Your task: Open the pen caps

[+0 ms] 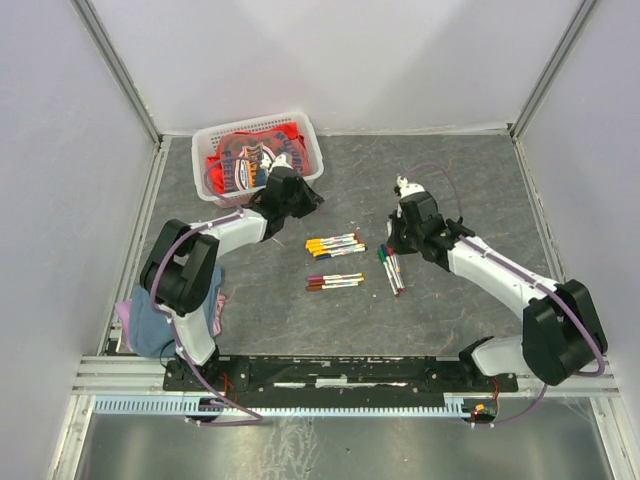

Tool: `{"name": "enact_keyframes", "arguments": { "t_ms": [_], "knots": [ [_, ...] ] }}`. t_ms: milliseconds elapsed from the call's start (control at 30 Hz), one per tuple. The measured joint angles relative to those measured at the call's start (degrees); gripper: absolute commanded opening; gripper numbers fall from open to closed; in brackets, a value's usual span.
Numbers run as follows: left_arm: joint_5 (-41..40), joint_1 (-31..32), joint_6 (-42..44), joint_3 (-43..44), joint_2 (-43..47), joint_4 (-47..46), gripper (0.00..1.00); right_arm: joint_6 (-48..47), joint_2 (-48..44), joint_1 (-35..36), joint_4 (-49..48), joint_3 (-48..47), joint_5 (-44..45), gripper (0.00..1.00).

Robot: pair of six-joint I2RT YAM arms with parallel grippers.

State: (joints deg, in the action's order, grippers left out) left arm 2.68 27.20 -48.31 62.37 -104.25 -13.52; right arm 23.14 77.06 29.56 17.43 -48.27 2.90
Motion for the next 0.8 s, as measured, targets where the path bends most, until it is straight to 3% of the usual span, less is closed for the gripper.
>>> {"name": "enact_keyframes", "arguments": {
  "t_ms": [233,500,733,800],
  "knots": [
    [-13.11,3.23,7.93,1.57,-0.33,14.36,0.03,-0.35,6.51,-5.97,2.03,-3.26,7.72,0.02],
    [-21.62,3.85,12.66,3.76,-2.89,22.95,0.04,-1.16,14.43,-8.07,4.11,-5.38,10.8,0.09],
    [-24.63,3.85,14.47,4.52,-4.7,25.7,0.08,-1.53,17.29,-8.15,4.28,-7.08,11.69,0.23],
    [-25.09,3.85,14.8,5.07,-5.31,25.9,0.15,-1.49,17.9,-8.22,4.26,-7.26,11.8,0.29]
  ]
}}
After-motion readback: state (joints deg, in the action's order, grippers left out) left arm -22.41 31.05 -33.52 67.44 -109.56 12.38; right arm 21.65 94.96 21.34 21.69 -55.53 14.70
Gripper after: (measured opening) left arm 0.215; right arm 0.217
